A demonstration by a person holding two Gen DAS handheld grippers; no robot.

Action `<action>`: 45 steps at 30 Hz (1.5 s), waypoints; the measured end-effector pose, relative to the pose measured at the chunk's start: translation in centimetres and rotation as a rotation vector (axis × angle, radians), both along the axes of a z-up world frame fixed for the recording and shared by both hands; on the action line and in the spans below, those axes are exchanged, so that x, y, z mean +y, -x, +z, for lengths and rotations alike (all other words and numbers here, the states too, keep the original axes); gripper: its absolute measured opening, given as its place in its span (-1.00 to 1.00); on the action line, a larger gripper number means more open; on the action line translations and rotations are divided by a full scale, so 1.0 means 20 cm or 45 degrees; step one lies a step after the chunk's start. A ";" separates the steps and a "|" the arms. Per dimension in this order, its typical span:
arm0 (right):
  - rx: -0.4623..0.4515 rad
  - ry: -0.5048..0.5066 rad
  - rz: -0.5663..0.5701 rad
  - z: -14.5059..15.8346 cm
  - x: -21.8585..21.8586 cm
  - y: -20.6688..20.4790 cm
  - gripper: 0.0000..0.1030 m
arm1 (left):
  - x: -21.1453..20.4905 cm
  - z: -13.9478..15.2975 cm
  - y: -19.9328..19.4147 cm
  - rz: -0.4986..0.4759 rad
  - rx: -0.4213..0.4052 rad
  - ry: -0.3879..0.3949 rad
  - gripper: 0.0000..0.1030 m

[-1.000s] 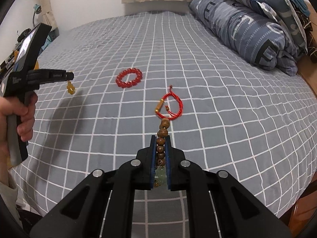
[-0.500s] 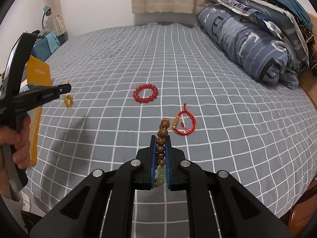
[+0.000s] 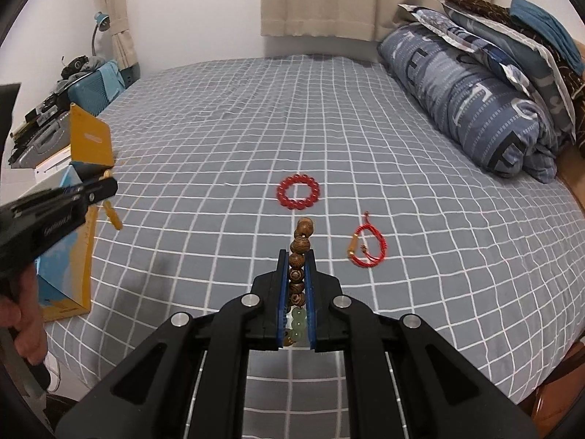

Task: Organize jewelry
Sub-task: 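Carry the amber and wooden bead bracelets with both tools over the white box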

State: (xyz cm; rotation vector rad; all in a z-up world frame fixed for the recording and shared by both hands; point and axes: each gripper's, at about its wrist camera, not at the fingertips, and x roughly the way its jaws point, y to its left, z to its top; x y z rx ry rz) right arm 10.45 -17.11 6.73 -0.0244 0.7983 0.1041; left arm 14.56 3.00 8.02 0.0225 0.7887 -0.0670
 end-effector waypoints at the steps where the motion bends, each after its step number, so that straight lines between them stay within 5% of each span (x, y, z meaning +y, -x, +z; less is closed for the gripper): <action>1: -0.001 -0.001 0.006 0.00 0.02 0.00 -0.86 | 0.02 0.01 0.02 0.005 -0.003 -0.001 -0.82; 26: -0.054 -0.035 0.327 0.15 0.83 -0.01 -0.85 | 0.72 0.18 0.53 0.352 -0.091 0.004 -0.82; 45: -0.089 -0.090 0.564 0.18 1.45 0.11 -0.86 | 1.34 0.11 0.80 0.677 -0.063 -0.010 -0.82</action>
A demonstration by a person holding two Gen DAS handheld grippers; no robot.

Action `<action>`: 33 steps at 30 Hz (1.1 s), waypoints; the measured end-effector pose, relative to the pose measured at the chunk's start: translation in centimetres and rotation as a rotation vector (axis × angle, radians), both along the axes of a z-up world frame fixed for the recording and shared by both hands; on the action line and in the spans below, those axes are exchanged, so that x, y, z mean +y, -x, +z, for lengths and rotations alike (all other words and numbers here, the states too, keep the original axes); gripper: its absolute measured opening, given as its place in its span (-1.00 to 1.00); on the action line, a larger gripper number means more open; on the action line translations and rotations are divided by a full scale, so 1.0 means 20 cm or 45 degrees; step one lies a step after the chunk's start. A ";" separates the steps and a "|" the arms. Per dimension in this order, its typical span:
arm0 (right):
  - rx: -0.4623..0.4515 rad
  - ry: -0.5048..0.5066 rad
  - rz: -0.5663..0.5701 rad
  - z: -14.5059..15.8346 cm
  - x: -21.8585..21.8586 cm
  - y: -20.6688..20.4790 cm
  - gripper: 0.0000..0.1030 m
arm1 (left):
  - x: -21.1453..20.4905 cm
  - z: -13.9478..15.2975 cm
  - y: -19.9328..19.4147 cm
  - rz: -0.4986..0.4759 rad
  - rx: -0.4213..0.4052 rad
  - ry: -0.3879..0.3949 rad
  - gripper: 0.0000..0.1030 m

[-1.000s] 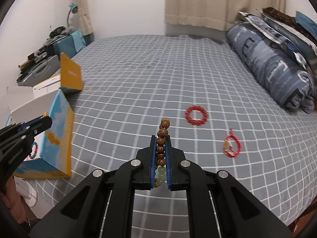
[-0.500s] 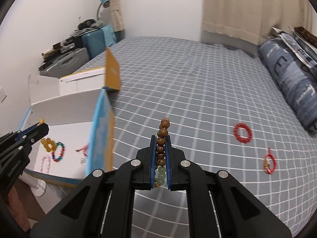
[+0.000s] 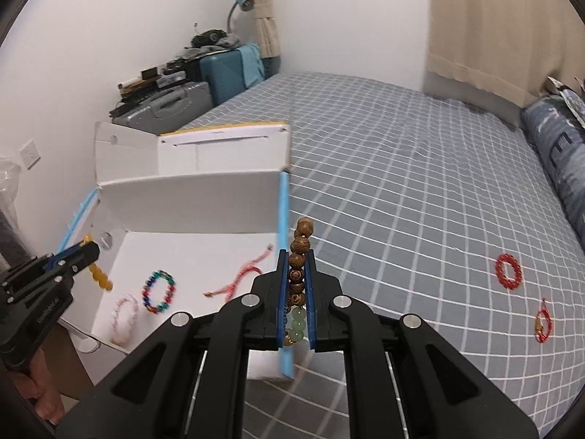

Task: Organize jewelry
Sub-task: 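Carry the amber and wooden bead bracelets with both tools over the white box, then open both tools to drop the amber and wooden bracelets into the box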

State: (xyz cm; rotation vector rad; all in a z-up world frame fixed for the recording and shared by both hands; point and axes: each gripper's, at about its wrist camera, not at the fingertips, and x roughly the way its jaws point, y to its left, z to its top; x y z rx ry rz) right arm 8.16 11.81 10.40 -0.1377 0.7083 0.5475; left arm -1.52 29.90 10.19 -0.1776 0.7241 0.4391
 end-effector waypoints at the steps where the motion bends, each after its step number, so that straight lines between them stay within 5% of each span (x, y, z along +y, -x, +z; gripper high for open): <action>1: 0.001 -0.003 0.007 0.00 0.02 0.00 -0.86 | 0.01 0.00 0.01 0.008 0.003 -0.002 -0.82; 15: 0.075 0.075 0.141 -0.17 0.43 0.00 -0.86 | 0.24 -0.10 0.05 0.094 0.065 0.017 -0.82; 33: 0.175 0.153 0.146 -0.35 0.53 -0.05 -0.81 | 0.29 -0.23 -0.01 0.095 0.173 0.069 -0.78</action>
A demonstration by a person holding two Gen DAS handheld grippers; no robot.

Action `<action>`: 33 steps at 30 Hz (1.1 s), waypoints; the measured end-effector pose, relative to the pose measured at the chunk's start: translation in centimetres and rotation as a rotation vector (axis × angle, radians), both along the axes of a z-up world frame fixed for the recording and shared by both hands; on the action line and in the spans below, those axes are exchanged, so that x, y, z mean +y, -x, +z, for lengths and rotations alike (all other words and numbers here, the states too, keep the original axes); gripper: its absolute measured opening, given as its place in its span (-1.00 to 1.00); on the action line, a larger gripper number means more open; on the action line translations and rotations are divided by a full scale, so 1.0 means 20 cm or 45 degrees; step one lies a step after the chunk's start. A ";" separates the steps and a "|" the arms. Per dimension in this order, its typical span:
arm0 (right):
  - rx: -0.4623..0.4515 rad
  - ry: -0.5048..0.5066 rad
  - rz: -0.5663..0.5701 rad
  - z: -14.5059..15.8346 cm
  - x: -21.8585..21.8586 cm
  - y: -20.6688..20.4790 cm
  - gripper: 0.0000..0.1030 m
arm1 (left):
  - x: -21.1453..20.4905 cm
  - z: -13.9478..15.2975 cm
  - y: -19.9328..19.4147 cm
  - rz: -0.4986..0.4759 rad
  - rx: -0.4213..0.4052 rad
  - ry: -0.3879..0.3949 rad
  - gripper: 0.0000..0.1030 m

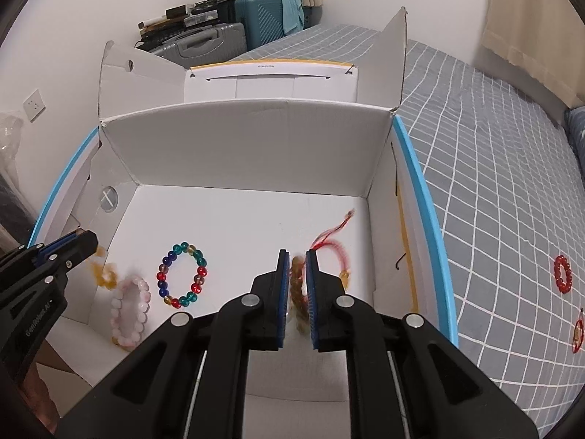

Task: Organize jewelry
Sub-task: 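Open both tools to drop the amber and wooden bracelets into the box, then move both open tools back over the bed toward the red bracelets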

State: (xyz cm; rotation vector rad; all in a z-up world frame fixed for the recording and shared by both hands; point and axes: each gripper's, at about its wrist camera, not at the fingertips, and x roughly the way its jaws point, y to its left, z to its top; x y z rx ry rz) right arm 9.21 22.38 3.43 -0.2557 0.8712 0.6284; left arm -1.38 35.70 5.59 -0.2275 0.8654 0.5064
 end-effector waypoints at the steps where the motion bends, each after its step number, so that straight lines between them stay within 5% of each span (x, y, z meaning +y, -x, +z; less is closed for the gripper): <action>1: 0.000 0.001 0.000 0.00 0.00 0.00 -0.81 | 0.00 0.00 0.00 0.003 0.001 0.000 -0.78; 3: 0.000 0.005 0.005 0.00 0.00 0.01 -0.81 | 0.00 0.00 0.00 0.004 0.009 -0.003 -0.74; 4: 0.001 0.004 0.006 0.00 0.01 0.01 -0.73 | 0.00 0.00 0.00 0.005 0.008 0.000 -0.51; 9: 0.003 -0.052 0.009 0.03 -0.01 0.01 0.00 | -0.01 0.03 0.02 0.031 -0.019 -0.029 0.18; 14: -0.018 -0.072 -0.005 0.07 -0.04 0.01 0.33 | -0.02 0.06 0.05 0.039 -0.039 -0.045 0.40; 26: -0.068 -0.060 -0.019 0.12 -0.09 0.03 0.71 | -0.06 0.11 0.08 0.045 -0.083 -0.071 0.84; 33: -0.095 -0.043 -0.023 0.16 -0.19 0.04 0.85 | -0.14 0.14 0.05 0.025 -0.089 -0.083 0.89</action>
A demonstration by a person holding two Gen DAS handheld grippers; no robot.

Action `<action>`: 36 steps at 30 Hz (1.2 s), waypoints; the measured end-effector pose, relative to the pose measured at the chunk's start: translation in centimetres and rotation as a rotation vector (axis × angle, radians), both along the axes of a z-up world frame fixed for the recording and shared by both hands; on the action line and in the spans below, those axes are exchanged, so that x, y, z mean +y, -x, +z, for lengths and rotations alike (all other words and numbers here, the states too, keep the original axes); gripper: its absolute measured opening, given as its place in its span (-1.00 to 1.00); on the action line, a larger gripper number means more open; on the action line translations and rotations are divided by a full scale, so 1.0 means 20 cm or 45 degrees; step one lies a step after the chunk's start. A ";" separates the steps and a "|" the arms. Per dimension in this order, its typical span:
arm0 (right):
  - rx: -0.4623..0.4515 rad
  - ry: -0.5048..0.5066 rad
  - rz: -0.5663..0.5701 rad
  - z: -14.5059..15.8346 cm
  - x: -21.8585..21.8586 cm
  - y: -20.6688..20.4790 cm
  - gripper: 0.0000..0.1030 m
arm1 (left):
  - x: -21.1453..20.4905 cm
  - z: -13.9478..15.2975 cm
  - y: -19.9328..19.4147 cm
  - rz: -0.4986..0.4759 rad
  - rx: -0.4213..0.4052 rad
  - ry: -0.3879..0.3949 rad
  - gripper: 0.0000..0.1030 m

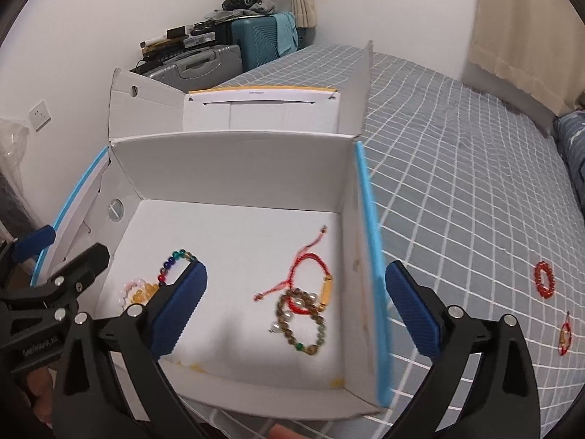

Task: Organize jewelry
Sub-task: 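Move both open tools back over the bed toward the red bracelets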

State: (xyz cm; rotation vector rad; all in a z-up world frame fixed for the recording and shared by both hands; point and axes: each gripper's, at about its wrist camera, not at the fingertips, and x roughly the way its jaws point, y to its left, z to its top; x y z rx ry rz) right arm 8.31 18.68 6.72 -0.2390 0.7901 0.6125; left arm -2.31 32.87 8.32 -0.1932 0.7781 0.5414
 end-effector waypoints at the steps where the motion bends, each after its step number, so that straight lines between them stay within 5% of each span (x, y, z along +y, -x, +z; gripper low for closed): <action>1: -0.009 0.001 -0.014 0.01 -0.04 0.00 0.85 | -0.02 0.00 -0.01 -0.004 -0.001 -0.002 0.89; 13: -0.040 -0.003 -0.205 0.11 -0.55 -0.04 0.85 | -0.40 0.11 -0.16 -0.168 -0.044 -0.014 0.89; 25: -0.066 -0.023 -0.498 0.18 -1.25 -0.09 0.85 | -1.00 0.12 -0.45 -0.402 -0.031 0.001 0.89; 36: -0.009 -0.002 -0.725 0.09 -1.79 -0.24 0.85 | -1.50 0.04 -0.90 -0.599 0.051 0.103 0.89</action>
